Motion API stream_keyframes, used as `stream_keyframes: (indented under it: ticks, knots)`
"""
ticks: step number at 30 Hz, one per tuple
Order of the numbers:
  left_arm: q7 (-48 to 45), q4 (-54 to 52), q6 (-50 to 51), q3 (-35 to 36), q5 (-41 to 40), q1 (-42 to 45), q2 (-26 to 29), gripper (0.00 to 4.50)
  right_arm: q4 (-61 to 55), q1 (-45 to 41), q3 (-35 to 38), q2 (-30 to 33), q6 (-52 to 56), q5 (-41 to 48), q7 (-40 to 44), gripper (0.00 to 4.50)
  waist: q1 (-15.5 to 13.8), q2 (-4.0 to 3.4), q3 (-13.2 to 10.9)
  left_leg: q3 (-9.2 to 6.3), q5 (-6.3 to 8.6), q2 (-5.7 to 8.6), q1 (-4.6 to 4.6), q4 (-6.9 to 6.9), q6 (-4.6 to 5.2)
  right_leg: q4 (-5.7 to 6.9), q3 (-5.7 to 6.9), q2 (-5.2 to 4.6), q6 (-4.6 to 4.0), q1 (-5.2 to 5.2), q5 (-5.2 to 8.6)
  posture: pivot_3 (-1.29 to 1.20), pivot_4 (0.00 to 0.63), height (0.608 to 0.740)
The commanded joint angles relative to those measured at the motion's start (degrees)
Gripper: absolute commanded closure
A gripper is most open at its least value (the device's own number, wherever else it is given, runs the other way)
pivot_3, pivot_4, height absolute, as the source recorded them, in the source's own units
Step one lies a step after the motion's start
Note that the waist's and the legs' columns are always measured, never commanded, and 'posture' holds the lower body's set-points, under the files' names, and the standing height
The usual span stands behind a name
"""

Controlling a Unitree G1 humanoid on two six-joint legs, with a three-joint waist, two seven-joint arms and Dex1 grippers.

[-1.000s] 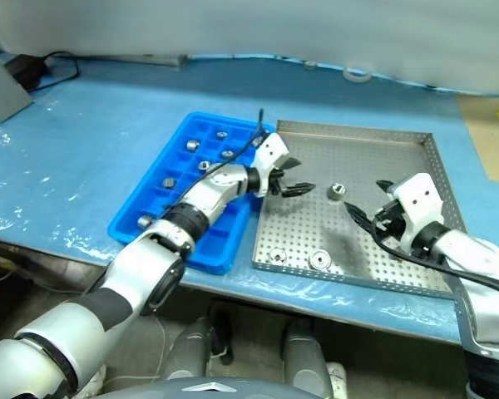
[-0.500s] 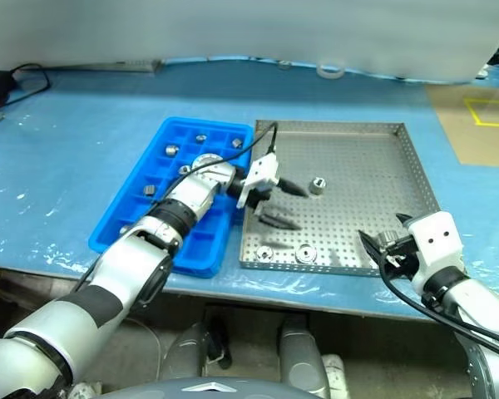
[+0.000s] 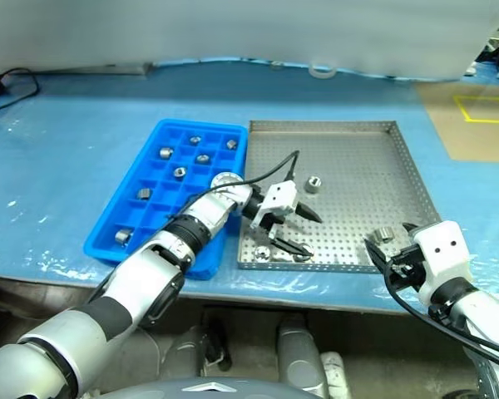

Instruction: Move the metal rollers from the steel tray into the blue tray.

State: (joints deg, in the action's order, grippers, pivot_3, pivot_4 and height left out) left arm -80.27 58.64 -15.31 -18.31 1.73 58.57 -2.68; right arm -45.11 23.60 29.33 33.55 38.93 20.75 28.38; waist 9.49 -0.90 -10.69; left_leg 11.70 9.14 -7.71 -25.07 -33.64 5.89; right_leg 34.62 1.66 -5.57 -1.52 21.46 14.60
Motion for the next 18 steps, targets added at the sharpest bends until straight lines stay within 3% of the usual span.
stream_keyframes:
  ticks: [1, 12, 18]
  knots:
    - [-1.5, 1.0, -1.9, -1.0, 1.5, 0.9, 0.4, 0.49, -3.0, 0.5, 2.5, -0.4, -0.1, 0.6, -0.7, 0.47, 0.9, 0.0, 0.0, -0.01, 0.0, 0.01, -0.01, -0.03, 0.0, -0.01, 0.01, 0.0, 0.0, -0.02, 0.0, -0.7, 0.15, 0.74]
    - [0.6, 6.5, -7.0, -3.1, 6.2, 1.7, 1.6, 0.49, -2.9, -0.1, 2.7, -0.5, 0.4, 1.1, -1.6, 0.47, 3.6, 0.0, 0.0, -0.14, 0.15, 0.03, 0.06, -0.28, 0.21, -0.26, 0.11, -0.01, 0.01, -0.43, 0.0, -0.7, 0.15, 0.74]
    - [1.9, 8.3, -6.1, 0.6, 3.5, 4.0, 1.8, 0.49, -3.1, 0.5, 2.8, -0.3, 0.6, 1.0, -1.4, 0.47, 4.9, 0.0, 0.0, -0.18, 0.26, 0.04, 0.07, -0.38, 0.36, -0.65, 0.12, -0.01, 0.02, -0.67, 0.01, -0.7, 0.15, 0.74]
